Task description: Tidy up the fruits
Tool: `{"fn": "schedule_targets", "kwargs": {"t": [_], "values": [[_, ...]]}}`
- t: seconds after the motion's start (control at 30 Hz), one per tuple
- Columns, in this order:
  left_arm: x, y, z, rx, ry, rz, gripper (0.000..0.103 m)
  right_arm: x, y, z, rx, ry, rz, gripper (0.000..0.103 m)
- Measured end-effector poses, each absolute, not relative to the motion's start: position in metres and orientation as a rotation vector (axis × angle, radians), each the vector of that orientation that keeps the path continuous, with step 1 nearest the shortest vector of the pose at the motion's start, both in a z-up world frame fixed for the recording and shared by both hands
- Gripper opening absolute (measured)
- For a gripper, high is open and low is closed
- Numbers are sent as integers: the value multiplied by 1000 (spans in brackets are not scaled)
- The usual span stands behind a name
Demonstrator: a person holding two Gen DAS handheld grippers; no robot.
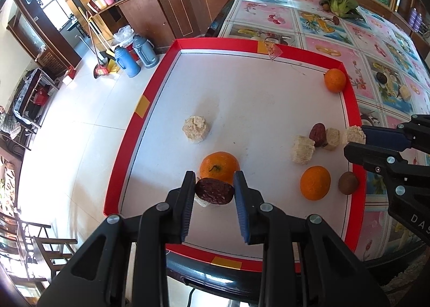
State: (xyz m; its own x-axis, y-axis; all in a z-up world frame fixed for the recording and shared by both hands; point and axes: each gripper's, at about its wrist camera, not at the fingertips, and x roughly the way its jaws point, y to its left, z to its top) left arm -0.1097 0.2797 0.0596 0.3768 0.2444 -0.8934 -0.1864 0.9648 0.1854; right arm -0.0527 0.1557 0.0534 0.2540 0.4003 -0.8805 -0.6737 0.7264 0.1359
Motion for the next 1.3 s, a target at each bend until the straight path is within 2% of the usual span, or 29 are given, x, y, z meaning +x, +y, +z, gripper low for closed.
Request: {"fn": "schedule_targets", "kwargs": {"t": [0.53, 0.63, 0.7, 0.77, 1.03, 1.13, 1.3], "values": [[-106, 273, 53, 72, 1179, 249, 31, -54, 168, 42, -371, 1142, 740, 23], [-104, 271, 52, 78, 1186, 241, 31, -55, 168, 39, -386, 1152, 740, 32], [-103, 270, 51, 81, 1190, 240, 36, -54, 166, 40, -385, 1149, 739, 39], [-103, 270, 52, 86, 1186, 244, 49, -55, 165, 41, -379, 1143, 739, 40], [-102, 259, 62, 105, 1135, 214, 50, -44, 146, 44, -300, 1140, 687, 40], [-100, 251, 67, 111, 1109, 199, 63, -38, 134, 42, -263, 1159, 651, 40], [-93, 233, 74, 129, 1076, 162, 63, -34, 114, 38, -229, 1185, 610, 40]]}}
